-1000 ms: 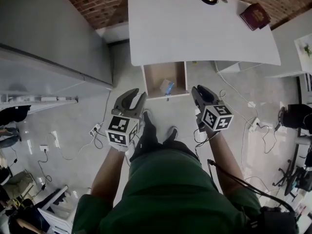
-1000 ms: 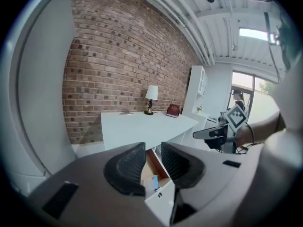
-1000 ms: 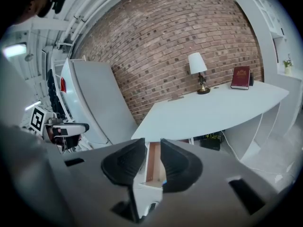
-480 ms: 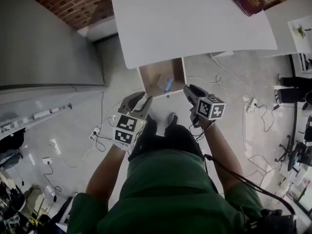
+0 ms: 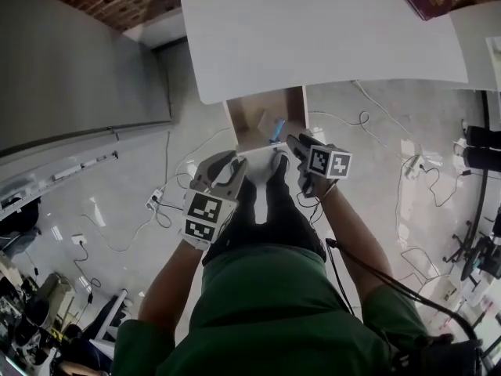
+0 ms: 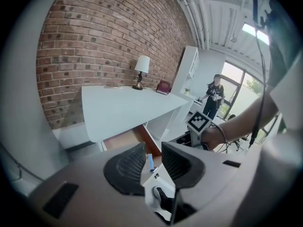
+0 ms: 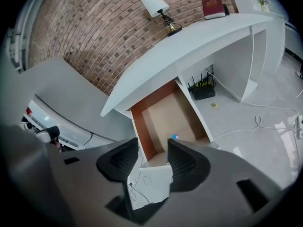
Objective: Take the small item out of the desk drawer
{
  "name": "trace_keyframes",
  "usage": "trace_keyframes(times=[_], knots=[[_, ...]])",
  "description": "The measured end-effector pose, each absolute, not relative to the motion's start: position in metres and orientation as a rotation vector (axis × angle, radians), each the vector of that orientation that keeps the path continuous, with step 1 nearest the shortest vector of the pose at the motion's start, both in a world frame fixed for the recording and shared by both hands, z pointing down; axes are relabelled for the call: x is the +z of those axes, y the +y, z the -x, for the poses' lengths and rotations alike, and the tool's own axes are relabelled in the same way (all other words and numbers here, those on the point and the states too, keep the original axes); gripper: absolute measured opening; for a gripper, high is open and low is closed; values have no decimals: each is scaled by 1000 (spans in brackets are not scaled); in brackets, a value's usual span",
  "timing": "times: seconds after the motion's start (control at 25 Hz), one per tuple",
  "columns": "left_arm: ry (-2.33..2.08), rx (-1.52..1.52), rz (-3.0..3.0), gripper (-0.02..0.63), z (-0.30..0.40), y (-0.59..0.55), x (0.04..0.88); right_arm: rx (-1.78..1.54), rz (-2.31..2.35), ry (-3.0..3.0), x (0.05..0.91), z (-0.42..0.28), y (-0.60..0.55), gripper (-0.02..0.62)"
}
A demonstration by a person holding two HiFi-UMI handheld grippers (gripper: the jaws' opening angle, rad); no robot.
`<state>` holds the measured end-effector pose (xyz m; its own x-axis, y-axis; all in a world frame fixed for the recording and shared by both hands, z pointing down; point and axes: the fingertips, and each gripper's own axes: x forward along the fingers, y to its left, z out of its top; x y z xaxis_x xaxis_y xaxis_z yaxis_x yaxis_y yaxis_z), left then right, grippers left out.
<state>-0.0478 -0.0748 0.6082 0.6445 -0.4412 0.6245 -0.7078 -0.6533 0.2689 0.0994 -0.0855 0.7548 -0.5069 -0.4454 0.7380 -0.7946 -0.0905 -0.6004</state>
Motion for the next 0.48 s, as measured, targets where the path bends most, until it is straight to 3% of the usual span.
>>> trace_keyframes(times=[0.48], knots=[[-924,764,-2253,98,59,-74,646,1693,-1285,-1757,854,-89,-104,193]])
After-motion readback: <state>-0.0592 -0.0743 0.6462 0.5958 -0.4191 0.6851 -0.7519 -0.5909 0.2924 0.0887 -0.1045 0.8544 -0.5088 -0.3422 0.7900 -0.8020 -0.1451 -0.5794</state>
